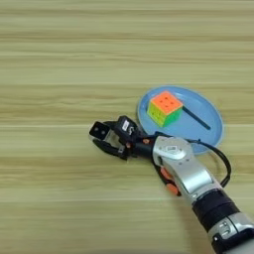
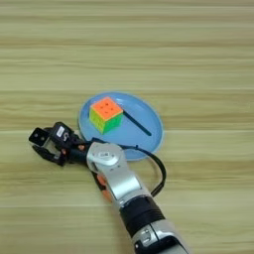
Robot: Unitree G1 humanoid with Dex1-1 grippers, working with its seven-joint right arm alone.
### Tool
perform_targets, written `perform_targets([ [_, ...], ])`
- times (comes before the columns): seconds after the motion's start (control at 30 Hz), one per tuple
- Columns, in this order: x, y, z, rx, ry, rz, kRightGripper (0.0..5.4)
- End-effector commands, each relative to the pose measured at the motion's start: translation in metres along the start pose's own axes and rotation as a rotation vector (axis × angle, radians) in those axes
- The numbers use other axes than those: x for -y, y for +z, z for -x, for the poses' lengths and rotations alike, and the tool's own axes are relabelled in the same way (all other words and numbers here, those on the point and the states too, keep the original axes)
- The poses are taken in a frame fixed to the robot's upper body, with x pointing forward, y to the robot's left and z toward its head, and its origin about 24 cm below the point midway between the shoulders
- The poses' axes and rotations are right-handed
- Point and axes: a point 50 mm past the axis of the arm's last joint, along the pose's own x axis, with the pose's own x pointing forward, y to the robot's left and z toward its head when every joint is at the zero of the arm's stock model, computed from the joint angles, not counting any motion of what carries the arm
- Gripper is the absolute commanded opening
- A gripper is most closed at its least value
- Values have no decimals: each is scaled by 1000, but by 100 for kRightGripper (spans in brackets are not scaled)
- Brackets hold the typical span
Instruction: Move the objects on the table
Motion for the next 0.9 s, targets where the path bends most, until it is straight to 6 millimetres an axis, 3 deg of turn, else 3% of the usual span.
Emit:
perform_targets([
  [0.03,17,37,-3,116,-38,105,251],
  [0.27,21,55,5,177,-52,139,251],
  [0.4,38,76,21,236,-122,178,250],
  [0.57,57,87,40,254,-200,200,250],
  [0.9,99,95,93,224,-367,232,250],
])
